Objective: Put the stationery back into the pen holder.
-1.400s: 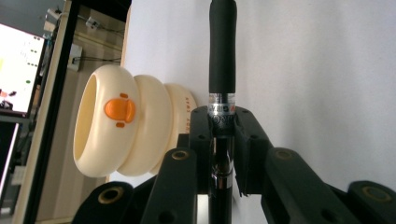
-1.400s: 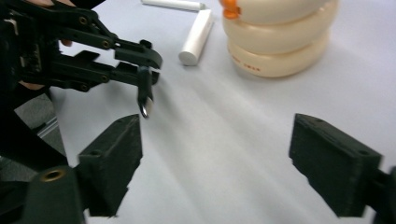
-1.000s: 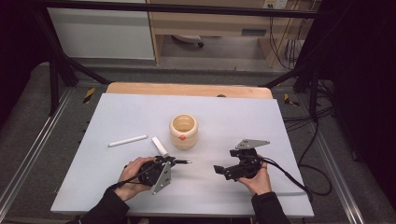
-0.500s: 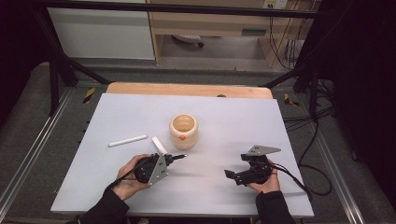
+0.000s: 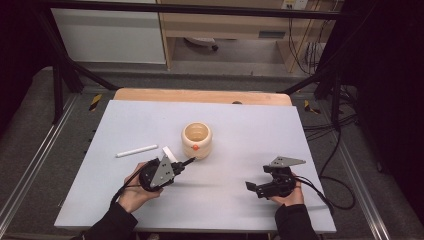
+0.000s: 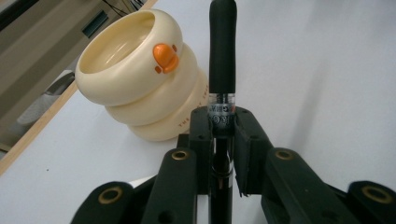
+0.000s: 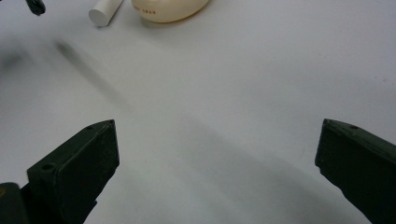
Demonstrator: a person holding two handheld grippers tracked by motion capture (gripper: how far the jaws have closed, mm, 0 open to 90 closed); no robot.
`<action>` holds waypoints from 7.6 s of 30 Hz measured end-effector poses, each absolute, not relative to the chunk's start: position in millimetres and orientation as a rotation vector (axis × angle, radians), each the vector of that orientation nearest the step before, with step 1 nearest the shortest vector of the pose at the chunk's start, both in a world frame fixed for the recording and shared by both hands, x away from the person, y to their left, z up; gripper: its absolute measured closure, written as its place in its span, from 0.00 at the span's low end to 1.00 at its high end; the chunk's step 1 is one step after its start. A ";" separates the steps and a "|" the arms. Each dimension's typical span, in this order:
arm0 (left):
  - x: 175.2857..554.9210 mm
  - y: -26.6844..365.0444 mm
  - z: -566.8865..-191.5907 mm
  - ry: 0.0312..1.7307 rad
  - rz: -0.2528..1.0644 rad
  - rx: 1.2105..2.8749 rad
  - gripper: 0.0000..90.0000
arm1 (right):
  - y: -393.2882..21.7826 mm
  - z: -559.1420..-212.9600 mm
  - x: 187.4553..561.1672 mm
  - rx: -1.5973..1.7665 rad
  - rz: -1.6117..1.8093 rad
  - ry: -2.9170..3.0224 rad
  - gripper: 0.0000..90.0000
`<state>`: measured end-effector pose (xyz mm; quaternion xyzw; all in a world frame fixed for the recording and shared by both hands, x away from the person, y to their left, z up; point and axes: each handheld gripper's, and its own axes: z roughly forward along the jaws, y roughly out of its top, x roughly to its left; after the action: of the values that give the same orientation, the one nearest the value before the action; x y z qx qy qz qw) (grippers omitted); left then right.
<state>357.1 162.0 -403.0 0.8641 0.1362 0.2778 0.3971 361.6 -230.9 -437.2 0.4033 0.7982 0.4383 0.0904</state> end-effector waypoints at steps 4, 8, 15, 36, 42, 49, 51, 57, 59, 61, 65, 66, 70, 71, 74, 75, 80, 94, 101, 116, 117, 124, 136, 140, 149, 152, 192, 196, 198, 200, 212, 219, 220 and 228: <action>361.0 166.0 -398.3 0.419 0.652 2.149 0.87 | -232.4 -438.1 361.8 1.207 1.305 2.370 0.00; 363.4 168.1 -393.8 0.468 0.609 2.107 0.87 | -232.9 -438.3 361.6 1.205 1.296 2.374 0.00; 369.0 168.3 -387.5 0.549 0.576 2.066 0.87 | -233.7 -437.7 361.2 1.194 1.293 2.371 0.00; 397.5 164.0 -359.4 0.700 0.541 1.900 0.87 | -233.6 -439.0 361.4 1.201 1.282 2.377 0.00; 404.8 158.0 -351.7 0.713 0.541 1.873 0.87 | -233.4 -439.3 361.4 1.198 1.282 2.377 0.00; 412.0 148.1 -343.9 0.717 0.540 1.849 0.87 | -233.2 -439.5 361.2 1.191 1.281 2.381 0.00; 413.7 145.2 -341.4 0.716 0.541 1.845 0.87 | -233.1 -439.6 361.1 1.194 1.281 2.382 0.00; 419.9 137.6 -334.3 0.718 0.548 1.827 0.87 | -233.3 -439.5 361.2 1.187 1.282 2.380 0.00; 422.7 134.8 -333.6 0.725 0.545 1.823 0.87 | -233.5 -439.3 361.3 1.187 1.281 2.380 0.00; 425.6 132.0 -333.6 0.730 0.541 1.818 0.87 | -233.4 -439.3 361.3 1.191 1.283 2.380 0.00; 431.0 126.8 -334.7 0.740 0.540 1.811 0.87 | -233.3 -439.5 361.1 1.188 1.282 2.381 0.00; 432.4 125.7 -335.0 0.741 0.541 1.812 0.87 | -233.3 -439.5 361.1 1.188 1.281 2.381 0.00; 438.9 120.9 -337.2 0.751 0.556 1.809 0.87 | -233.1 -439.4 361.0 1.192 1.285 2.381 0.00; 441.1 119.9 -337.6 0.756 0.558 1.808 0.87 | -233.1 -439.4 360.9 1.193 1.285 2.382 0.00; 447.3 117.1 -338.4 0.764 0.563 1.802 0.87 | -233.0 -439.5 360.9 1.193 1.285 2.382 0.00; 449.2 116.1 -338.8 0.766 0.569 1.803 0.87 | -233.0 -439.4 360.9 1.193 1.286 2.382 0.00; 456.8 112.2 -342.6 0.772 0.584 1.808 0.87 | -233.5 -439.4 361.2 1.185 1.284 2.382 0.00; 473.6 98.3 -354.3 0.777 0.582 1.836 0.87 | -233.3 -439.5 361.1 1.185 1.286 2.386 0.00; 474.8 97.5 -364.4 0.784 0.563 1.846 0.87 | -233.2 -439.5 361.1 1.185 1.285 2.386 0.00; 472.0 104.8 -385.8 0.796 0.546 1.906 0.87 | -232.6 -440.0 361.1 1.190 1.286 2.387 0.00; 471.7 105.2 -386.7 0.798 0.542 1.908 0.87 | -232.7 -440.0 361.2 1.188 1.284 2.389 0.00; 470.8 107.9 -392.5 0.813 0.526 1.932 0.86 | -232.3 -440.7 361.4 1.188 1.283 2.390 0.00; 462.5 121.4 -376.7 0.795 0.566 1.922 0.64 | -232.4 -440.4 361.3 1.189 1.286 2.387 0.00; 458.7 131.4 -371.8 0.807 0.559 1.935 0.54 | -232.6 -440.2 361.1 1.191 1.282 2.388 0.00; 443.6 154.3 -362.5 0.785 0.571 2.003 0.34 | -232.6 -440.0 361.1 1.195 1.281 2.385 0.00; 438.0 161.9 -361.5 0.784 0.564 2.018 0.29 | -232.4 -440.1 361.0 1.196 1.282 2.383 0.00; 371.8 263.6 -433.0 0.930 0.492 2.086 0.09 | -192.4 -434.5 357.4 1.190 1.136 2.434 0.01; 368.2 267.9 -436.1 0.935 0.487 2.096 0.08 | -184.2 -432.8 356.3 1.134 1.120 2.471 0.01; 366.8 270.1 -435.1 0.935 0.491 2.094 0.08 | -179.5 -432.4 356.6 1.120 1.118 2.486 0.01; 365.9 272.0 -433.8 0.936 0.493 2.084 0.08 | -173.0 -431.5 357.5 1.129 1.125 2.476 0.01; 361.3 281.4 -436.5 0.950 0.472 2.067 0.07 | -117.3 -423.1 365.3 1.065 1.137 2.501 0.02; 360.3 284.2 -437.0 0.952 0.467 2.059 0.07 | -91.1 -423.6 374.6 1.056 1.139 2.508 0.04; 360.2 284.4 -437.2 0.953 0.466 2.059 0.07 | -87.4 -424.1 375.8 1.058 1.144 2.509 0.04; 360.0 284.6 -437.3 0.952 0.457 2.055 0.07 | -65.1 -426.2 384.5 1.077 1.170 2.517 0.08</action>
<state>360.0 284.6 -437.3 0.8137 0.3768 0.1812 0.4038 384.5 -65.1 -426.2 0.3604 0.8426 0.3917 0.0822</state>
